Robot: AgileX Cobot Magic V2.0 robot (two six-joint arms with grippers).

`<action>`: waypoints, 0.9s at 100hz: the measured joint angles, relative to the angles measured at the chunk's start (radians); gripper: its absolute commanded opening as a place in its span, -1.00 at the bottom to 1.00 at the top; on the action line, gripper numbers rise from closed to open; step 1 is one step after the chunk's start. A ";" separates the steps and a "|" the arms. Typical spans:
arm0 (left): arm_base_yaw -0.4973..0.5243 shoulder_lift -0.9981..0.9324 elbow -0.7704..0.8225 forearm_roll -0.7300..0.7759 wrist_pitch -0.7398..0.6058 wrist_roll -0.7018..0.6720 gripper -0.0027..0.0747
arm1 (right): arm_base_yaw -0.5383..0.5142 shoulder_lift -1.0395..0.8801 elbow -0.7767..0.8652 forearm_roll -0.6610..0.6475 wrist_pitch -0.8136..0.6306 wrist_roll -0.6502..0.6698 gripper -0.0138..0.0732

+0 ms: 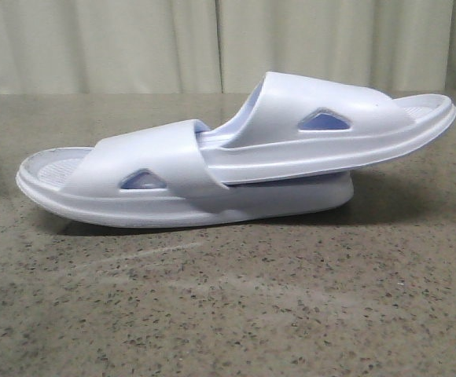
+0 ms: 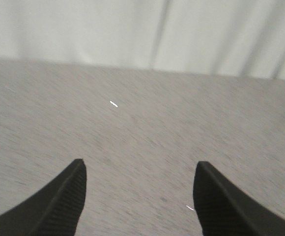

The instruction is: Insert blue slippers together front up

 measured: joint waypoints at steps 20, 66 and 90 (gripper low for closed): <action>0.002 -0.215 -0.002 0.055 -0.168 0.020 0.15 | -0.013 0.000 0.000 -0.002 -0.071 -0.163 0.21; 0.002 -0.659 0.285 0.062 -0.288 0.022 0.15 | -0.169 -0.130 0.061 0.136 -0.084 -0.447 0.21; 0.002 -0.791 0.390 0.060 -0.290 0.022 0.15 | -0.173 -0.376 0.187 0.138 -0.019 -0.471 0.21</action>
